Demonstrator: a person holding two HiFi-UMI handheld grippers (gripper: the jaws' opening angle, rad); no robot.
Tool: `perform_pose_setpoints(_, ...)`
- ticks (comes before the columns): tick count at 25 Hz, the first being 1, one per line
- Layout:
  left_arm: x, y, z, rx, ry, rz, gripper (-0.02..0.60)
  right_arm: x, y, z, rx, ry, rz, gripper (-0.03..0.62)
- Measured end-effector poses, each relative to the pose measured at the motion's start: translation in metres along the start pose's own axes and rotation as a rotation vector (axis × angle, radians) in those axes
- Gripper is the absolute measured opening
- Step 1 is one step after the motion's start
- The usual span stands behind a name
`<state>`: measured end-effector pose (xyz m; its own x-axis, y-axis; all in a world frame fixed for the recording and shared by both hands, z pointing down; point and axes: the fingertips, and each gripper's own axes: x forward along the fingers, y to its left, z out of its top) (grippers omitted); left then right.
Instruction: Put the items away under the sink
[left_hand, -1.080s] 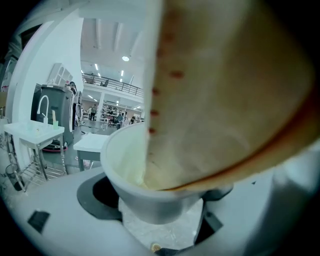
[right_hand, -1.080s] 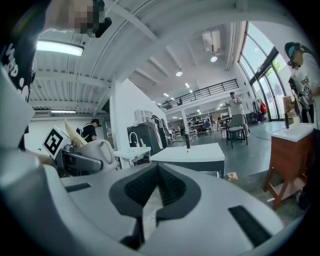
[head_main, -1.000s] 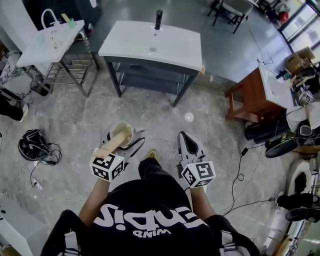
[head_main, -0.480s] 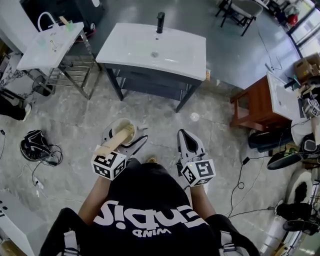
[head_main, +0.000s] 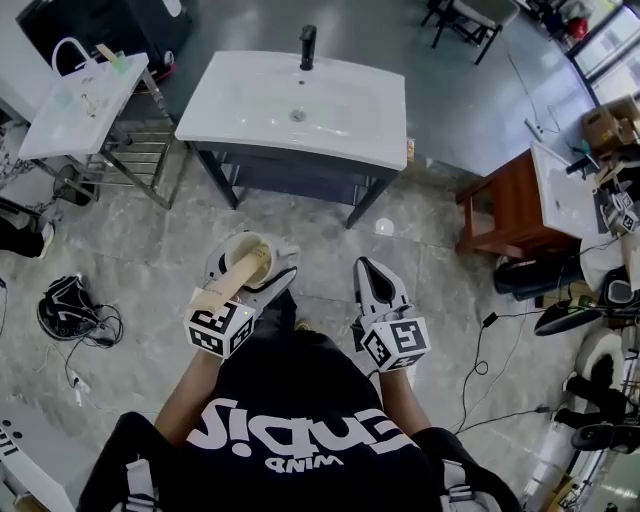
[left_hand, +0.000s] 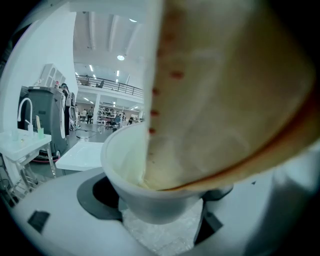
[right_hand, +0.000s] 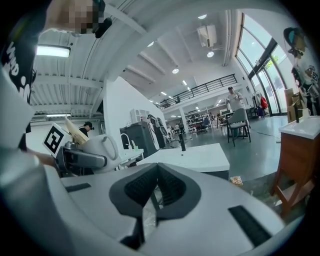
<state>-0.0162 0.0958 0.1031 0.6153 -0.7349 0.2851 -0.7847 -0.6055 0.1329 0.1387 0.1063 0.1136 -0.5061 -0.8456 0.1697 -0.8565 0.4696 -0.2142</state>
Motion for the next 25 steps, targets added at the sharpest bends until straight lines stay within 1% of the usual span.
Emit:
perform_pose_setpoints(8,0.034,0.039,0.011,0.026,0.020,-0.038,0.468,0.053,-0.009,0.009,-0.001,0.009,-0.011,0.018)
perform_pose_setpoints(16,0.072,0.076,0.006,0.060,0.063,-0.077,0.468,0.106,-0.019,0.009,0.004,0.029,-0.032,0.018)
perform_pose_setpoints(22,0.100,0.109,0.009,0.075,0.094,-0.072,0.468,0.144,-0.031,0.009,0.021,0.053,-0.050,0.018)
perform_pose_setpoints(25,0.113,0.123,0.010,0.076,0.101,-0.067,0.468,0.159,-0.038,0.007,0.019,0.065,-0.043,0.018)
